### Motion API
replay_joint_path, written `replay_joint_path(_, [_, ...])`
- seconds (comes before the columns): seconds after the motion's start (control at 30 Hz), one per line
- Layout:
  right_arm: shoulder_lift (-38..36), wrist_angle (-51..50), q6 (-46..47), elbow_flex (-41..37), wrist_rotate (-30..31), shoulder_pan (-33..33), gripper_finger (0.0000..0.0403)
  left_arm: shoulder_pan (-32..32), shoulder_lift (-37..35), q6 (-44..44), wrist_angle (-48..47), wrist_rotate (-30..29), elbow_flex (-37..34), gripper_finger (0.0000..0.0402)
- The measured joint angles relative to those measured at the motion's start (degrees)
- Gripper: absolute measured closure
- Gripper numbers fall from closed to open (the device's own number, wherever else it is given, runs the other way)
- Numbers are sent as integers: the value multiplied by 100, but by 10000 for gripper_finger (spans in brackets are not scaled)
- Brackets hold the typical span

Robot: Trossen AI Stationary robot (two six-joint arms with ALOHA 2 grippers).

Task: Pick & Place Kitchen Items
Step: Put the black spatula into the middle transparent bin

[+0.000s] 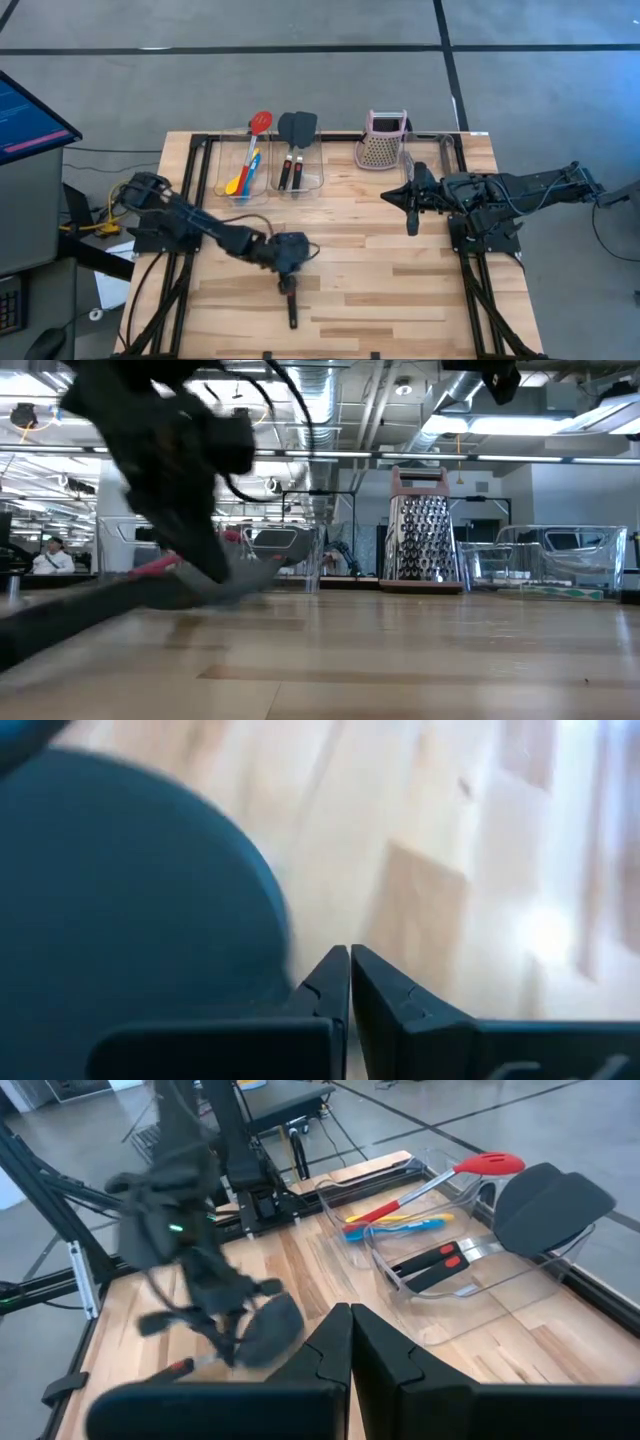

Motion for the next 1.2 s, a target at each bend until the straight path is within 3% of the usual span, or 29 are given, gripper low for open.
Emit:
replay_joint_path(0.27, [-10, -67, 183, 0, -260, 0, 401, 596, 1107, 304, 1660, 779, 92, 401])
replay_joint_path(0.53, [-9, -87, 191, 0, -271, 2, 401, 640, 524, 630, 1519, 735, 59, 401])
replay_joint_path(0.73, [-9, -86, 193, 0, -271, 1, 401, 672, -119, 796, 1064, 697, 62, 401])
replay_joint_path(1.03, [-9, -109, 193, 0, -271, 2, 401, 168, -846, 826, -1204, 943, 47, 401])
replay_joint_path(1.2, [-9, -129, 192, 0, -270, 2, 401, -303, -803, 410, -1178, 1131, -39, 401])
